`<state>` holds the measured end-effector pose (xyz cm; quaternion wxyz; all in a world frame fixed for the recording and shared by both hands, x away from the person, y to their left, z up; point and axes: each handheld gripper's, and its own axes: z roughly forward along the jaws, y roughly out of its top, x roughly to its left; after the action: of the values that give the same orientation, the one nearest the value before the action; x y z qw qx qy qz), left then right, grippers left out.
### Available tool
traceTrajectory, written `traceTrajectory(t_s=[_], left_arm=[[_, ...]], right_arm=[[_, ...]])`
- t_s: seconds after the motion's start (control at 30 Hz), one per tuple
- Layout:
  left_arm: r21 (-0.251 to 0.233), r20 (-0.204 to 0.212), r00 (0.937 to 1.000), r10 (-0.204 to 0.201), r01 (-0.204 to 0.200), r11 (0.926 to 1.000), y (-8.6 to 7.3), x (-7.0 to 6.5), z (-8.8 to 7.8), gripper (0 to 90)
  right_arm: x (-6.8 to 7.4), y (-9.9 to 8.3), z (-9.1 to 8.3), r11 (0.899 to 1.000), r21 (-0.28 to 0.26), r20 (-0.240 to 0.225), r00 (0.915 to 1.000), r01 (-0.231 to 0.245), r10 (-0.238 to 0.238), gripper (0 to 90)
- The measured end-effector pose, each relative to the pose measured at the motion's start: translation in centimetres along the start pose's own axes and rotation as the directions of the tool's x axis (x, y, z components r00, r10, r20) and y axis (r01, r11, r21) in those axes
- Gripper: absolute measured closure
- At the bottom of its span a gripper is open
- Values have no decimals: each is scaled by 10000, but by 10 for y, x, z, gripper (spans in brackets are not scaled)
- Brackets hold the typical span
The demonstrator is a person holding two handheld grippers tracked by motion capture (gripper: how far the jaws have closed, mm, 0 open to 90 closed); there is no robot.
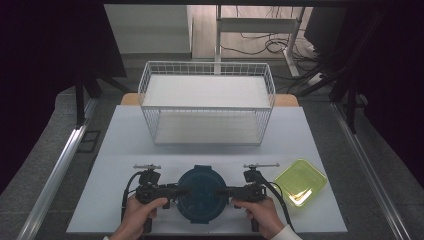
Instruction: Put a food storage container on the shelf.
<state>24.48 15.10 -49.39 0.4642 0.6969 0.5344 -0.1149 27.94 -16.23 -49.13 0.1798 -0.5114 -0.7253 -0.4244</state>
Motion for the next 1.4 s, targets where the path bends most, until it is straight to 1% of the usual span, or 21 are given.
traceTrajectory(t_s=[0.07, 0.13, 0.23, 0.43, 0.6, 0.73, 0.8, 0.93, 1.13, 1.3, 1.4], left_arm=[[-8, 12, 10000, 46, -46, 10000, 0, 0, 0, 377], [-69, 32, 9999, 125, -124, 9999, 1, -1, -1, 379], [-105, 52, 9998, 198, -197, 9998, 2, -3, -1, 380], [-167, 55, 9996, 288, -287, 9994, 3, -5, -2, 381], [-227, 44, 9989, 474, -473, 9986, 7, -9, -3, 381], [-309, 12, 9979, 647, -646, 9974, 12, -12, -5, 381], [-325, -2, 9978, 669, -669, 9972, 14, -12, -6, 381], [-361, -8, 9972, 748, -748, 9965, 17, -14, -7, 381], [-469, -9, 9961, 887, -886, 9950, 22, -16, -10, 382], [-474, 53, 9960, 887, -884, 9950, 27, -15, -10, 386], [-520, 69, 9953, 967, -962, 9940, 31, -17, -11, 387]], right_arm=[[1, 0, 0, 10000, -11, 31, 10000, 53, -52, 392], [2, 2, -2, 9997, -47, 62, 9997, 240, -240, 392], [3, 3, -4, 9992, -99, 81, 9993, 379, -378, 392], [5, 4, -7, 9984, -179, 133, 9985, 539, -537, 392], [7, 6, -10, 9977, -294, 155, 9980, 616, -612, 391], [11, 10, -14, 9961, -392, 176, 9967, 795, -789, 392], [11, 12, -14, 9952, -441, 179, 9961, 872, -865, 392], [12, 14, -15, 9949, -451, 171, 9959, 900, -893, 392], [17, 20, -19, 9919, -596, 230, 9936, 1118, -1106, 392], [17, 22, -19, 9919, -620, 230, 9937, 1112, -1100, 392], [19, 25, -21, 9910, -681, 260, 9932, 1152, -1136, 393]])
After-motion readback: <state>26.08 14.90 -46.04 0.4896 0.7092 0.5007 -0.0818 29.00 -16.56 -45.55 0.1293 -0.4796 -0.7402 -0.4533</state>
